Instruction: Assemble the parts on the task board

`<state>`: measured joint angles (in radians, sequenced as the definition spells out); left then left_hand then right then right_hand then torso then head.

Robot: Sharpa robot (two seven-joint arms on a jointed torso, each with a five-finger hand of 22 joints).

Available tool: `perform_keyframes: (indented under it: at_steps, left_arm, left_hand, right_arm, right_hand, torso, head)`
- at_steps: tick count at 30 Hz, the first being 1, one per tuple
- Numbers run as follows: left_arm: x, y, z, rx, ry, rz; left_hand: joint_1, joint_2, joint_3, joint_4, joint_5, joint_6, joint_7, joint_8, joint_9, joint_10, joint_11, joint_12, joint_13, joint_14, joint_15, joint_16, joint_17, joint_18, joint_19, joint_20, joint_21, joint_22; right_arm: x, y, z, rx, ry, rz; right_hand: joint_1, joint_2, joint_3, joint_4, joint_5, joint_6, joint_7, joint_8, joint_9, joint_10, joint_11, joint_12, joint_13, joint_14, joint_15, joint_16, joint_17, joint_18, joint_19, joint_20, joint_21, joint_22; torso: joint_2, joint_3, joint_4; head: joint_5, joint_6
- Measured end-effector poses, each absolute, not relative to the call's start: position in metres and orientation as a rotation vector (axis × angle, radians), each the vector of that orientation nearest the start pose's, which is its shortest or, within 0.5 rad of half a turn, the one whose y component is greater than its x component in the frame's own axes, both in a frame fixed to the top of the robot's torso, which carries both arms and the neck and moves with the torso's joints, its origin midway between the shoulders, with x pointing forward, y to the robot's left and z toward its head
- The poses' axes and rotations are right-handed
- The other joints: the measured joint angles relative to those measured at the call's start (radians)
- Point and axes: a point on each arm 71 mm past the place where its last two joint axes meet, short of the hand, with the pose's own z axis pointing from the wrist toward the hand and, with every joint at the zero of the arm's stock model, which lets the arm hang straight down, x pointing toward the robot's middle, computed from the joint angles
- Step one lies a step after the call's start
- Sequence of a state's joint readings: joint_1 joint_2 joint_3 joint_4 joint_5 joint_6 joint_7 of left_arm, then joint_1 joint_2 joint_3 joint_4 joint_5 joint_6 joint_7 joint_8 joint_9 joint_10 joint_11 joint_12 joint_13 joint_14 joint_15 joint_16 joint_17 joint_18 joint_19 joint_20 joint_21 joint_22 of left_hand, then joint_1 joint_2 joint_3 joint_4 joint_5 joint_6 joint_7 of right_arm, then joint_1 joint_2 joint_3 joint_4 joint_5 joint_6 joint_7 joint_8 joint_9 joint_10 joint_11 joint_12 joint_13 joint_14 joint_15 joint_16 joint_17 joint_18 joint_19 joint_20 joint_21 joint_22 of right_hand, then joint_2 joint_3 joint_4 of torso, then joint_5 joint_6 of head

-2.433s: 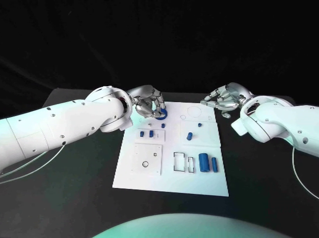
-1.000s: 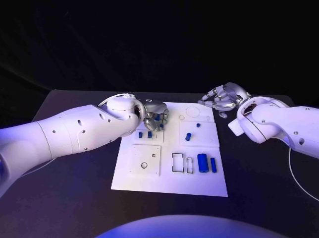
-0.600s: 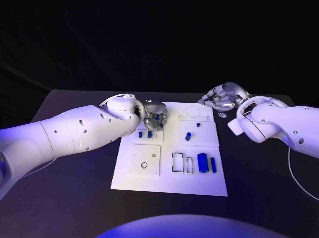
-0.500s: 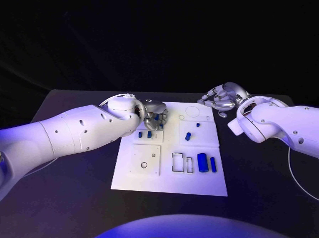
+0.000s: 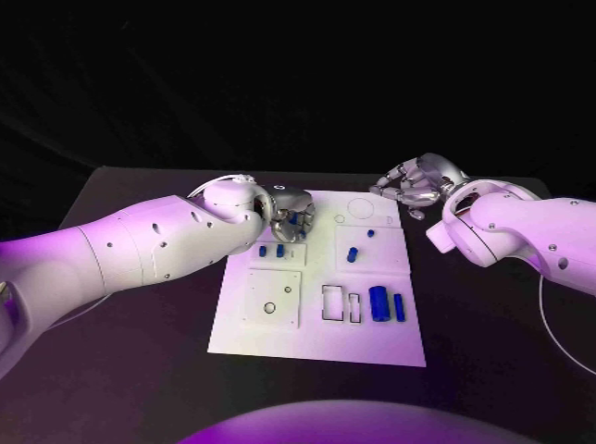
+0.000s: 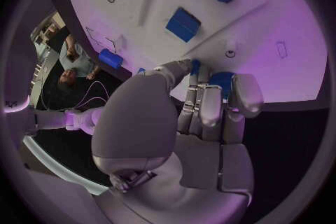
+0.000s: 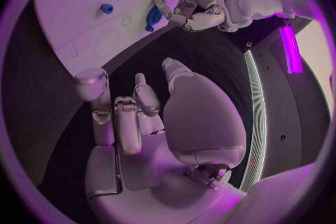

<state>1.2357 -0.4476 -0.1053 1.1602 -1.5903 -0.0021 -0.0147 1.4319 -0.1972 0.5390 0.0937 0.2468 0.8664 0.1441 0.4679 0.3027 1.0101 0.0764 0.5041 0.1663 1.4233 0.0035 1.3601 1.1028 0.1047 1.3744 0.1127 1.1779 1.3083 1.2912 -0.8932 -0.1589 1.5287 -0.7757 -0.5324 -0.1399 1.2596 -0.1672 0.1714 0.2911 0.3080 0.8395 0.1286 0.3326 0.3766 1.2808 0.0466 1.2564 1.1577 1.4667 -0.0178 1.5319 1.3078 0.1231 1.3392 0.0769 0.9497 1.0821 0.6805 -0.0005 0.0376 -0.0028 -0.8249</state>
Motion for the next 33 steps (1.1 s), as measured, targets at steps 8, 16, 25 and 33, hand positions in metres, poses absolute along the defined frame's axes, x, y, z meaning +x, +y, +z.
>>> perform_keyframes:
  at_steps: [8,16,25,33]
  left_arm:
    - [0.525,0.087,-0.224,0.563,1.88,-0.607]
    - [0.523,0.09,-0.224,0.554,1.866,-0.618]
    - [0.518,0.099,-0.21,0.515,1.836,-0.658]
    - [0.515,0.114,-0.197,0.463,1.822,-0.671]
  left_hand:
    - [0.006,0.008,0.031,-0.045,-0.004,0.025,-0.003,-0.009,0.008,0.023,-0.008,0.001,0.004,0.015,-0.005,0.013,0.025,-0.013,0.016,-0.009,0.038,0.0]
    - [-0.003,0.017,0.039,-0.058,-0.004,0.03,-0.005,-0.019,0.01,0.03,-0.008,-0.014,-0.003,0.027,-0.006,0.018,0.037,-0.013,0.025,-0.011,0.056,0.0]
    - [-0.028,0.011,0.041,-0.065,0.009,0.038,-0.007,-0.025,0.015,0.046,-0.01,-0.028,-0.001,0.031,-0.011,0.018,0.04,-0.013,0.025,-0.011,0.064,0.0]
    - [-0.032,0.007,0.039,-0.067,0.013,0.04,-0.009,-0.025,0.016,0.047,-0.01,-0.032,-0.001,0.031,-0.011,0.022,0.041,-0.013,0.032,-0.011,0.067,0.0]
  right_arm:
    - [0.491,-0.247,-0.187,0.613,1.68,0.746]
    - [0.491,-0.246,-0.187,0.613,1.68,0.747]
    - [0.491,-0.246,-0.188,0.614,1.681,0.746]
    - [0.491,-0.247,-0.189,0.615,1.682,0.745]
  right_hand:
    - [0.0,0.0,0.0,0.0,0.004,0.0,0.0,0.0,0.001,0.0,0.0,0.0,0.001,0.0,0.0,0.0,0.0,0.0,0.0,0.0,0.0,0.0]
    - [0.0,0.0,0.0,0.0,0.004,0.0,0.0,0.0,0.001,0.0,0.0,0.0,0.001,0.0,0.0,0.0,0.0,0.0,0.0,0.0,0.0,0.0]
    - [0.0,0.0,0.0,0.0,0.004,0.0,0.0,0.004,0.002,0.0,0.0,0.0,0.002,0.0,0.0,0.0,0.0,0.0,0.0,0.0,0.0,0.0]
    - [0.0,0.0,0.0,0.0,0.004,0.0,0.0,0.004,0.002,0.0,0.0,0.0,0.002,0.0,0.0,0.0,0.0,0.0,0.0,0.0,0.0,0.0]
  torso:
    - [0.0,0.0,0.0002]
    - [0.0,-0.0003,-0.0001]
    - [-0.002,-0.0003,0.0009]
    - [-0.002,-0.0003,0.0026]
  head:
    - [0.0,0.001]
    - [-0.004,0.003]
    - [-0.005,0.006]
    - [-0.003,0.011]
